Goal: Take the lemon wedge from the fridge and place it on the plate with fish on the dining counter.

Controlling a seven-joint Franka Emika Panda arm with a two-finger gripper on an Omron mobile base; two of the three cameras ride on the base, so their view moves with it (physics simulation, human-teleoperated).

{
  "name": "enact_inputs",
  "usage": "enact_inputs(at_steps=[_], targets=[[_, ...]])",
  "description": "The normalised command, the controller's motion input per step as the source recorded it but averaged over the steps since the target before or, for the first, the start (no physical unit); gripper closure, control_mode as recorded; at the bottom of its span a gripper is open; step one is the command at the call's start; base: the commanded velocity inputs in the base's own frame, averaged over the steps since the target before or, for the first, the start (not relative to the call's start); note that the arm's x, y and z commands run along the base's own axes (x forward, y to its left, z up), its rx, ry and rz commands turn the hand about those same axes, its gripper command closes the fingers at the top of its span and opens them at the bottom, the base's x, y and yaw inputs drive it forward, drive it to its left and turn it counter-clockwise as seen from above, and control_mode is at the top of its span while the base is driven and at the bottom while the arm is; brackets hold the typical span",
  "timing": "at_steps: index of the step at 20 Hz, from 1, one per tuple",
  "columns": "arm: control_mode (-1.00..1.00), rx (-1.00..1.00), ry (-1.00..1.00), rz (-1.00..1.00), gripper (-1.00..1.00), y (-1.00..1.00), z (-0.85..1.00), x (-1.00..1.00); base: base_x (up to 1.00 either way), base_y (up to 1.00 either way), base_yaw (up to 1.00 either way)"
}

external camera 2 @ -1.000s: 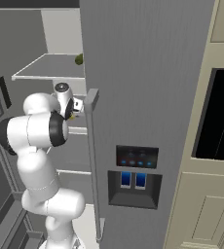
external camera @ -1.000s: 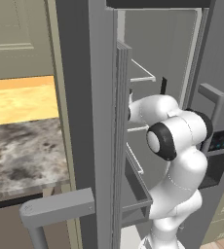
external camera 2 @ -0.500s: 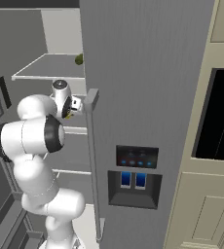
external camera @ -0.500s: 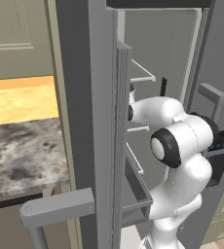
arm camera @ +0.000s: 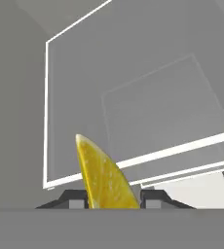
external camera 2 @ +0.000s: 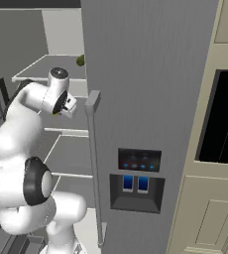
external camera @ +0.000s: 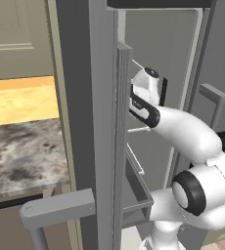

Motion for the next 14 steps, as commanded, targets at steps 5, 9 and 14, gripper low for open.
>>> enact_inputs(at_steps=[5,9,14], targets=[[-1.0,0.14,0.36,-0.15,1.0,-0.21,0.78,-1.0,0.0,0.0,0.0],[-1.0,-0.09,0.31,-0.08,1.0,-0.12,0.14,-1.0,0.0,0.0,0.0],[-1.0,-0.5,0.23,-0.07,1.0,-0.03,-0.08,-1.0,0.0,0.0,0.0]])
